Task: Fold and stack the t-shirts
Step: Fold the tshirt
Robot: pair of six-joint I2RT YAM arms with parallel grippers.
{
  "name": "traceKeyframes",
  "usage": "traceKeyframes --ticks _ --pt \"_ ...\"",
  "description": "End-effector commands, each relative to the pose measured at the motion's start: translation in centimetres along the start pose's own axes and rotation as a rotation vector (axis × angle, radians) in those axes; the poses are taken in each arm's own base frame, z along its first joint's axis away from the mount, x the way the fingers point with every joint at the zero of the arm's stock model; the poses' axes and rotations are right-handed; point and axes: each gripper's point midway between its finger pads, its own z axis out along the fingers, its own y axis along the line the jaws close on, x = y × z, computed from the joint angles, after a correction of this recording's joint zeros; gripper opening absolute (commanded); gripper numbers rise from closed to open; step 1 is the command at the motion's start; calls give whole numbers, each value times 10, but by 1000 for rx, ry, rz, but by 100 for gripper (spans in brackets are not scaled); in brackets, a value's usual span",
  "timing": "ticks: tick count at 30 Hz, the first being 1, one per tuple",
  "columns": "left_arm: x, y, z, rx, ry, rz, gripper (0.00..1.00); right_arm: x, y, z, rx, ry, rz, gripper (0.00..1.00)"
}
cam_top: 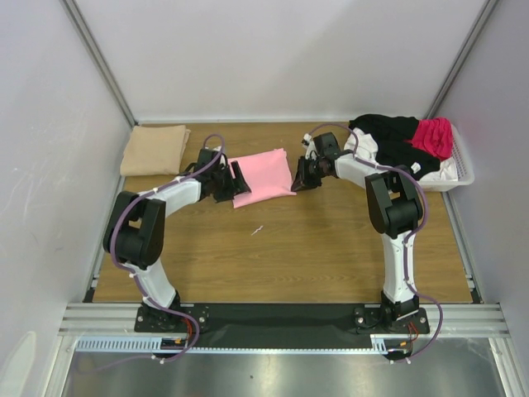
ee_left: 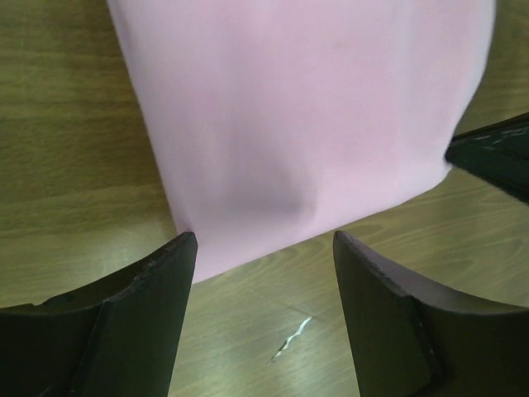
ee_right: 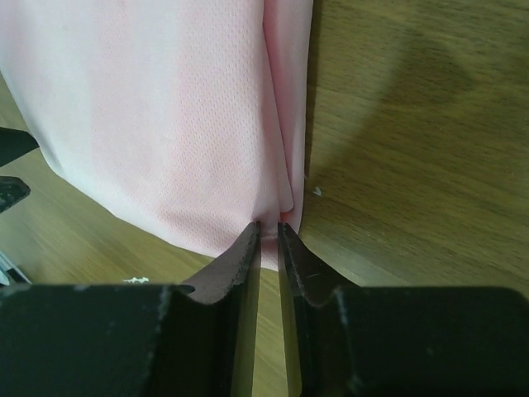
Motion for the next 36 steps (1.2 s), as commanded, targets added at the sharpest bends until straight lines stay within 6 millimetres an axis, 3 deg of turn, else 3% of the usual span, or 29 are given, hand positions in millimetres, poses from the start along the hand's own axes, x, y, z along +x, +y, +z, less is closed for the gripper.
traceKeyframes --ticks 1,4,7,8,11,12,18,22,29,32,35,36 --pt "-11 1 -10 -29 -32 71 73 -30 21 -27 -12 -76 -55 20" --pt "-24 1 -19 -62 -65 87 80 -55 40 -47 -31 -135 -87 26" --pt "-28 7 -15 -84 -80 63 83 -81 48 -63 -40 -191 -96 44" --pt "-27 9 -9 -86 -75 52 84 -86 49 -65 -45 -201 -84 62" --pt "-34 5 0 -61 -95 26 87 -105 43 -73 -46 -246 -65 93" --pt "-37 6 5 -63 -108 20 89 -108 41 -71 -46 -251 -53 98" --pt "-53 -1 23 -21 -165 -10 90 -118 26 -61 -31 -242 -9 100" --pt "-50 9 37 -45 -175 -64 90 -116 23 -58 -25 -233 9 100" --pt "-45 23 57 -69 -189 -118 88 -121 13 -77 46 -259 20 100" --pt "-39 31 63 -96 -182 -147 80 -123 12 -89 70 -282 30 100" --pt "-37 34 67 -98 -171 -144 59 -127 9 -102 89 -307 38 100" --pt "-34 36 70 -99 -154 -139 43 -128 10 -107 92 -314 39 100"
